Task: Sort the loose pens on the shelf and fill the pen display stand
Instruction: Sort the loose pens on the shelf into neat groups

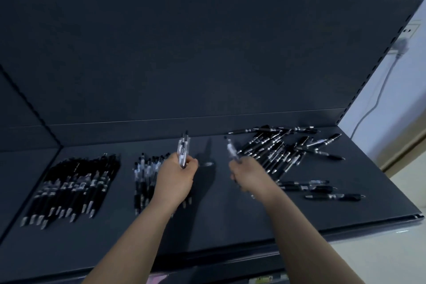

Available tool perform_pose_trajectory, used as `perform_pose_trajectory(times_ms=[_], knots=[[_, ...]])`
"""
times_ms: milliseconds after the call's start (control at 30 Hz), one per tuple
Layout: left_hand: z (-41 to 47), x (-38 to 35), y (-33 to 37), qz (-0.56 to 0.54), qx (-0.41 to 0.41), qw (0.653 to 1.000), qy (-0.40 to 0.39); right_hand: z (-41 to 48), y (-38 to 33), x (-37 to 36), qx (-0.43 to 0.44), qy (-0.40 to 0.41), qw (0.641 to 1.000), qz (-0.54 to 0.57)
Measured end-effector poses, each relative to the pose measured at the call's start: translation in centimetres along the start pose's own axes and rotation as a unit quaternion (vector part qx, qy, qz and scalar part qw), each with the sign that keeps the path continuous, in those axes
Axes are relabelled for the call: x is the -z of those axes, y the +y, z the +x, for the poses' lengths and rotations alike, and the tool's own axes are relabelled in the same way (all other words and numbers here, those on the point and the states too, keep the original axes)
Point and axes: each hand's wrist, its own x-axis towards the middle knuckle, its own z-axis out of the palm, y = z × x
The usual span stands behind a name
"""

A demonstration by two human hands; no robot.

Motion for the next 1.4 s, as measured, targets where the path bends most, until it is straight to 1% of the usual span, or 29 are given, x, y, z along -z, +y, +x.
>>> perform_pose_trajectory(times_ms=[67,133,200,267,333,467,567,633,767,933,1000,1100,1167,1300,1400], knots=[[0.0,1.4,-0.5,0.046,-0.019,0.998,0.046,0.1,-1.1,-2.9,-0.003,-0.031,0.999,-0.01],[-0.1,2.9,-1.2,0.074,-0.024,0.994,0.077,0.1,-2.5,-5.4,-0.009,-0.055,0.998,-0.044],[-0.2,3.5,-1.6,0.109,-0.017,0.992,0.064,-0.1,-3.3,-6.5,-0.02,-0.066,0.995,-0.073],[-0.2,4.1,-2.4,0.13,-0.004,0.991,0.032,-0.1,-4.0,-7.6,-0.027,-0.075,0.994,-0.074],[0.0,4.5,-2.8,0.139,0.008,0.99,0.009,0.1,-4.1,-8.2,-0.014,-0.055,0.994,-0.093],[0.7,4.9,-2.6,0.144,0.051,0.988,0.002,0.3,-3.9,-8.3,0.029,0.002,0.983,-0.179],[1.2,4.9,-2.3,0.166,0.043,0.985,-0.002,0.4,-3.2,-8.2,0.039,0.029,0.968,-0.245],[1.6,4.6,-2.3,0.187,0.032,0.982,-0.008,0.6,-2.8,-8.2,0.042,0.037,0.967,-0.247],[2.3,3.7,-2.5,0.238,0.006,0.971,0.004,1.0,-2.1,-8.4,0.071,0.041,0.976,-0.203],[2.3,4.0,-2.3,0.339,-0.039,0.94,0.022,1.3,-1.5,-8.5,0.11,0.05,0.977,-0.176],[2.2,4.2,-2.3,0.354,-0.057,0.933,0.028,1.4,-1.2,-8.4,0.114,0.047,0.977,-0.175],[2.0,4.7,-2.8,0.34,-0.072,0.936,0.047,1.5,-0.9,-8.5,0.12,0.046,0.975,-0.184],[1.8,5.1,-3.4,0.352,-0.059,0.932,0.058,1.5,-0.9,-8.7,0.125,0.044,0.973,-0.189],[1.3,5.6,-4.6,0.435,-0.002,0.899,0.049,1.5,-0.6,-9.0,0.142,0.045,0.97,-0.191],[0.8,5.8,-5.1,0.44,0.019,0.896,0.052,1.2,-0.5,-9.2,0.156,0.038,0.964,-0.211]])
